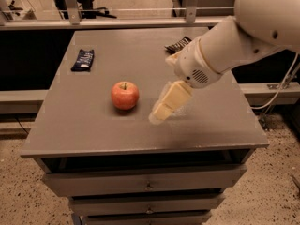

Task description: Pick apple

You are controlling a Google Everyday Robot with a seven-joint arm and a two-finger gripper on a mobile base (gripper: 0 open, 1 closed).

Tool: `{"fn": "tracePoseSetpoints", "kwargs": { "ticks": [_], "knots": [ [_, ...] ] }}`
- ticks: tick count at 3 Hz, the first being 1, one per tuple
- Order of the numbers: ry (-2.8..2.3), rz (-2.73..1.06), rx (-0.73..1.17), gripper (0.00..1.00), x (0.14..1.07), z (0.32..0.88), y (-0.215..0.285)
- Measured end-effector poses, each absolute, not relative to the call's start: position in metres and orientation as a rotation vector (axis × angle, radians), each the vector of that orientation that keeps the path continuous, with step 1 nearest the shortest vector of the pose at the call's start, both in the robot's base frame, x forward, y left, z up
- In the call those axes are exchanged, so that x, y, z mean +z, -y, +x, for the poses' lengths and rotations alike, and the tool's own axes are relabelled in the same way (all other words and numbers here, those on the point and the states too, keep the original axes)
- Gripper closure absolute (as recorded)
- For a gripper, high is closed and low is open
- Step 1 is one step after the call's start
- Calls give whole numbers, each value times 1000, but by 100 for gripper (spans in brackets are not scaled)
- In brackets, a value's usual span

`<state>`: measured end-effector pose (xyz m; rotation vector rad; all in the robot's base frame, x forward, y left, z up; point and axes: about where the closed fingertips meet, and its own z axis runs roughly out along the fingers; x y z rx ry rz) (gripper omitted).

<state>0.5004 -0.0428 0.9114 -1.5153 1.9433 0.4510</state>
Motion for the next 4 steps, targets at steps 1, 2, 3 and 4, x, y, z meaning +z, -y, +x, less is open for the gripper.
{"fn": "tracePoseSetpoints", "kwargs": {
  "ticks": [1, 2, 3, 4],
  "knots": [
    [-1870, -1455, 515, 0, 899, 515, -7],
    [-1851, -1417, 527, 0, 881, 529, -34],
    [-1863, -1395, 524, 0, 862, 540, -48],
    [-1890, -1367, 545, 15, 850, 546, -54]
  ]
}}
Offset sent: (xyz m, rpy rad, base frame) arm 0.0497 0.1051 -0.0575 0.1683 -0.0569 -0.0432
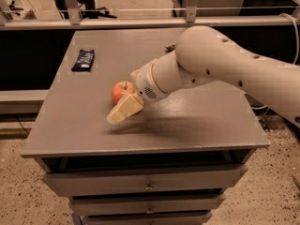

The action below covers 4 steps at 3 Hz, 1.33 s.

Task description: Pick apple

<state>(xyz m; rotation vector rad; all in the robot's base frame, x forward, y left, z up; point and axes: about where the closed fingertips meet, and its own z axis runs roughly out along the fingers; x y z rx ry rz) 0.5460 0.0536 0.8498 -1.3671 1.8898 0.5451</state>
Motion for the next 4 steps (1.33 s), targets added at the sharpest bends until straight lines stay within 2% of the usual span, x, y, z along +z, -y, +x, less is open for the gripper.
{"fn": "tracePoseSetpoints", "kwargs": {
  "ticks": [1, 3, 4],
  "knots": [
    [-1914, -1338, 569, 39, 844, 547, -56],
    [-1896, -1276, 533, 84, 887, 559, -23],
    [-1865, -1243, 482, 100, 931, 562, 16]
  ]
}}
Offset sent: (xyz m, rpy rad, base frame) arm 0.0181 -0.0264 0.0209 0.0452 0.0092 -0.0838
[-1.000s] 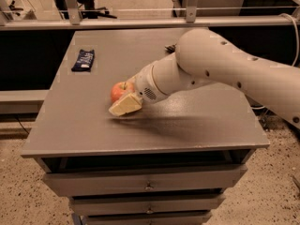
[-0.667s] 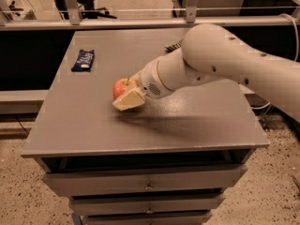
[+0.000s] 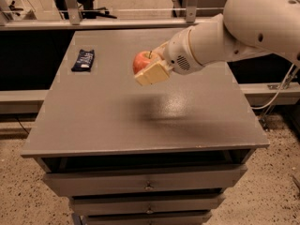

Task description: Pick apple

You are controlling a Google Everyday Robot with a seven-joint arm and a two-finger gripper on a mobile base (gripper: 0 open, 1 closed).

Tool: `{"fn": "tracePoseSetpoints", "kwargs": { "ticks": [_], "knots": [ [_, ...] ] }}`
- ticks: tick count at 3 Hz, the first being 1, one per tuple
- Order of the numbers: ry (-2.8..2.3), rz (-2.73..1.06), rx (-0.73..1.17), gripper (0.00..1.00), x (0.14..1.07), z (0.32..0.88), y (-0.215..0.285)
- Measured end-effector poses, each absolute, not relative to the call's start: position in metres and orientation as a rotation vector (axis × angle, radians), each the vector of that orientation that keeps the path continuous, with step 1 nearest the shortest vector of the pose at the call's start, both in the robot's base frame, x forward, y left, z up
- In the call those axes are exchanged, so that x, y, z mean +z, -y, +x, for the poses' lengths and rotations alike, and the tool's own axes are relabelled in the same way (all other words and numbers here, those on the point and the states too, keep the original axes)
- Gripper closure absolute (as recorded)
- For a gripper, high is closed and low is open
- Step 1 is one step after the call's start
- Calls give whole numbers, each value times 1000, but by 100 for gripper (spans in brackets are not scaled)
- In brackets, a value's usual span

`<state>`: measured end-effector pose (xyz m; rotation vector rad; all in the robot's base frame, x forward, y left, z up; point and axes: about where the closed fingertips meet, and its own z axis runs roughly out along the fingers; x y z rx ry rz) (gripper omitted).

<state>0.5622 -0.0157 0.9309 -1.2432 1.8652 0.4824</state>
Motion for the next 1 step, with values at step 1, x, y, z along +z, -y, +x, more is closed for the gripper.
{"fn": "tracePoseSetpoints", "kwargs": {
  "ticks": [1],
  "knots": [
    [-1865, -1243, 482, 100, 931, 562, 16]
  ]
}}
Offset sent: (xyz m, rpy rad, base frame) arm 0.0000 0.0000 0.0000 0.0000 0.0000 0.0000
